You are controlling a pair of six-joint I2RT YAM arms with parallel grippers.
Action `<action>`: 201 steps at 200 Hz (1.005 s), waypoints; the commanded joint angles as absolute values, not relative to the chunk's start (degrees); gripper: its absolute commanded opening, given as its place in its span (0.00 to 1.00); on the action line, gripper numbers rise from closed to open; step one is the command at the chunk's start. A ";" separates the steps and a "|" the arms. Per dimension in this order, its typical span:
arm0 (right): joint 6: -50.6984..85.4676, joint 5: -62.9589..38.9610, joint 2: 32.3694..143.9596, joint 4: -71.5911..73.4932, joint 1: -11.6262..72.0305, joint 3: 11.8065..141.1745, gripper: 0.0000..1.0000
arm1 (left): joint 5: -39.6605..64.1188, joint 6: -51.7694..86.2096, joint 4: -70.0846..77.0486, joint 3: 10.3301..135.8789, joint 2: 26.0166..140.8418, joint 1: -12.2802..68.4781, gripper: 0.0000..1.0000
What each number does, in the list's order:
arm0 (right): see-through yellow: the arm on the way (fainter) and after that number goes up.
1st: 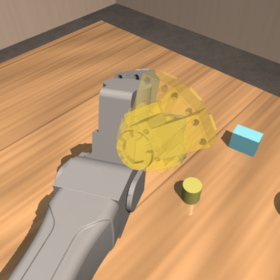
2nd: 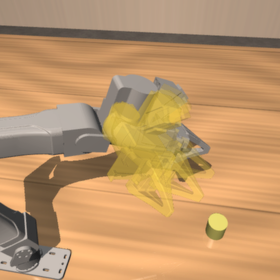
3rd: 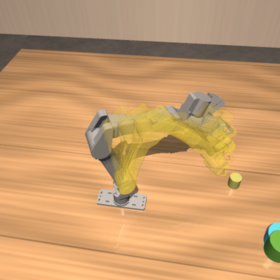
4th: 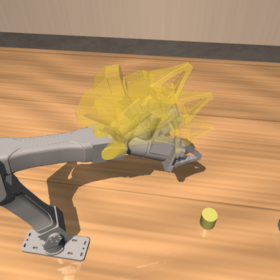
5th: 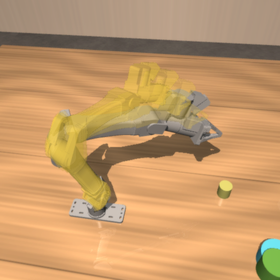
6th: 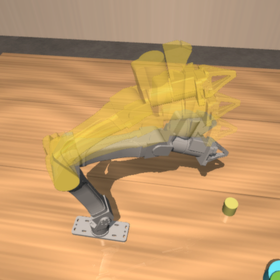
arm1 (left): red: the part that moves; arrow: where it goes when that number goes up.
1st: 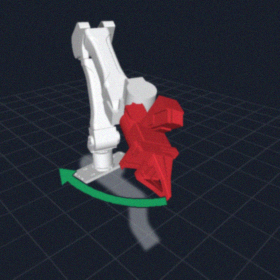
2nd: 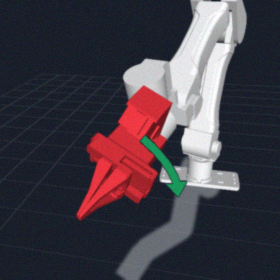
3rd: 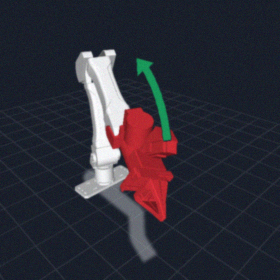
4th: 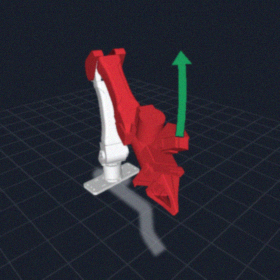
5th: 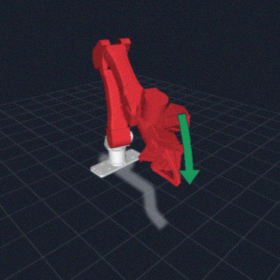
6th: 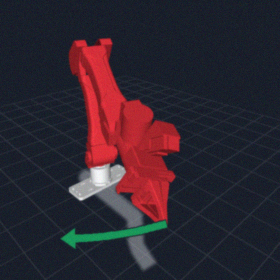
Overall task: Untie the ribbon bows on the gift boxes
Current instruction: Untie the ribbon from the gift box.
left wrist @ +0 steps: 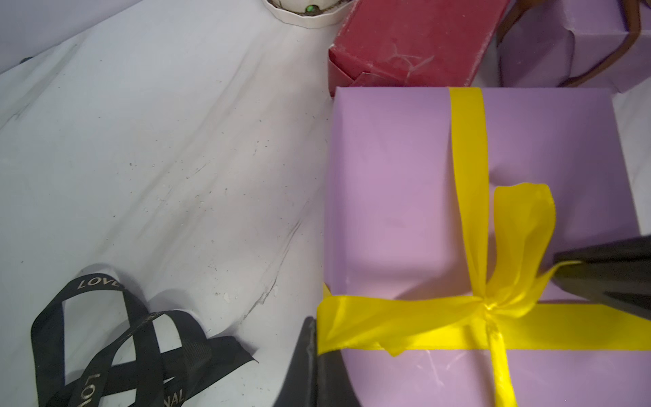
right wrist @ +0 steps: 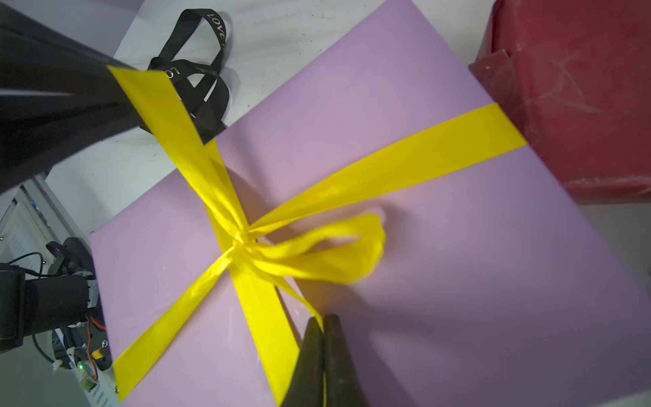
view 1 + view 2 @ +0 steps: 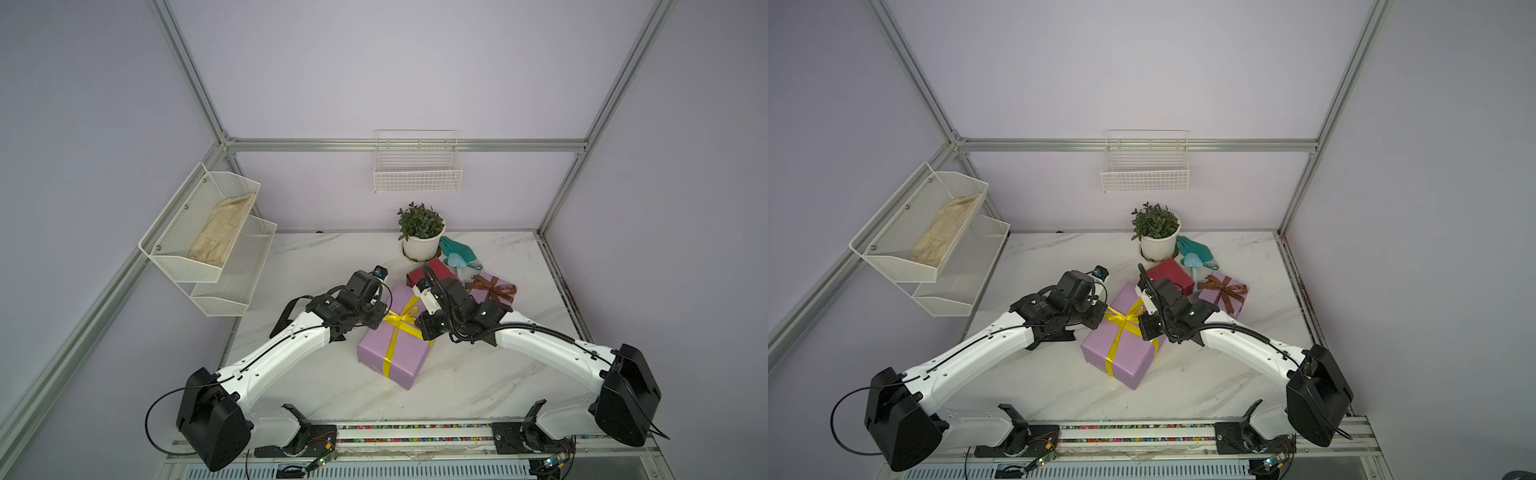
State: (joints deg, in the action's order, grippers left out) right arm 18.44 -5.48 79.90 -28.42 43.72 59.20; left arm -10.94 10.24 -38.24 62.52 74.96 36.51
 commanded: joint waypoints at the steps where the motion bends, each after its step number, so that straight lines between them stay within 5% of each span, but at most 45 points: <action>1: 23.43 -1.78 76.48 -32.48 41.86 56.16 0.00 | -16.50 15.76 -36.23 64.98 75.06 34.06 0.00; 146: 34.25 7.09 58.40 -46.38 36.30 50.61 0.00 | -12.09 18.12 -32.39 61.52 76.71 19.07 0.00; 151: 33.99 6.03 58.48 -45.87 36.30 50.56 0.00 | -11.42 18.09 -32.43 61.60 76.66 19.07 0.09; 160: 32.98 3.67 58.69 -44.08 36.30 50.59 0.00 | -10.66 18.02 -32.60 61.69 76.47 19.07 0.52; 164: 32.01 2.43 58.74 -43.11 36.30 50.43 0.11 | -10.63 18.18 -32.68 61.62 76.24 19.07 0.69; 171: 31.30 0.39 58.91 -41.45 36.32 50.35 0.45 | -10.63 18.72 -32.90 61.44 75.75 19.05 0.94; 178: 30.75 -0.56 59.03 -40.01 36.30 50.36 0.93 | -10.34 18.73 -33.11 61.33 75.08 19.07 1.00; 201: 29.71 2.62 59.51 -37.69 36.31 51.72 0.97 | -10.97 18.85 -34.46 61.06 72.09 19.07 1.00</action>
State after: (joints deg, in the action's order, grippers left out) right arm 31.59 2.00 59.16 -41.93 36.62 50.68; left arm -11.66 17.69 -34.28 62.39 76.16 19.25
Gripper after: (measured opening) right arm 0.732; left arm 0.946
